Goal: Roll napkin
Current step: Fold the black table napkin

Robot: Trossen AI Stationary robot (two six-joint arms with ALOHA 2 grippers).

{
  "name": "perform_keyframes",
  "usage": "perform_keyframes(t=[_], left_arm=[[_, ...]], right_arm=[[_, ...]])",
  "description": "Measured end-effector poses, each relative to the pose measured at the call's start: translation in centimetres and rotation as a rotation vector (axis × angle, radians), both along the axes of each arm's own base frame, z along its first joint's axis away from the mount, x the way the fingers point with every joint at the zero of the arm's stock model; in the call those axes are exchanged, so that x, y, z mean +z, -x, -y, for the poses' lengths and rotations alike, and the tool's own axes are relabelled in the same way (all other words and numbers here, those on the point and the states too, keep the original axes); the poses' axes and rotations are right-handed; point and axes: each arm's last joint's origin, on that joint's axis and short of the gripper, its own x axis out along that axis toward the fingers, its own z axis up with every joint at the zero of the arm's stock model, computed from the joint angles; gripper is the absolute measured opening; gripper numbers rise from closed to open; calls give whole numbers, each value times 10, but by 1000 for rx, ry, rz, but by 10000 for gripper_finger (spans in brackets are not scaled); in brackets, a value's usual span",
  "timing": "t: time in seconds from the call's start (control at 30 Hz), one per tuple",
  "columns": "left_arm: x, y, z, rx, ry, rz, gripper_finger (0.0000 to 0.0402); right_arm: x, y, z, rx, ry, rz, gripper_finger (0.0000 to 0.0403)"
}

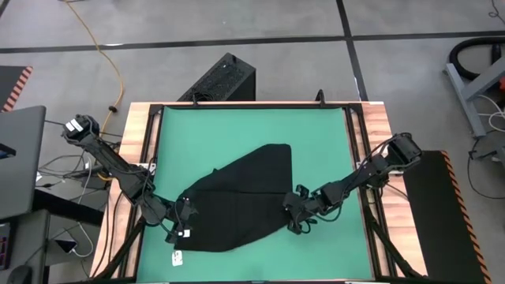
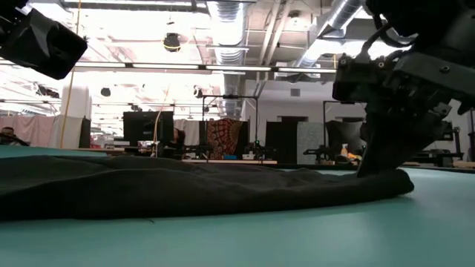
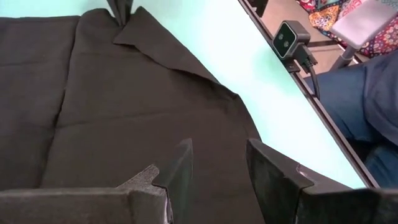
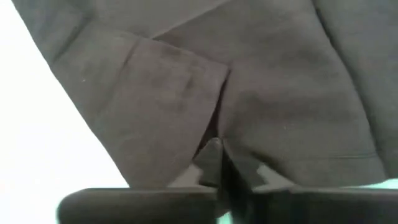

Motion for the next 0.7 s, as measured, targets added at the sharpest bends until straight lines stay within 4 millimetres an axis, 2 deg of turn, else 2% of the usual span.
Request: perform_keyframes(t=[0.43, 0.57, 0.7], left_arm=[[0, -1, -1, 49, 10, 6, 141], [0, -1, -1, 54, 19, 4, 141], [0, -1, -1, 53, 11, 8, 141]], right_arm=[[31, 1, 0, 72, 47, 92, 30], [34, 2, 0, 83, 54, 98, 54], [33, 2, -1, 112, 101, 111, 98]])
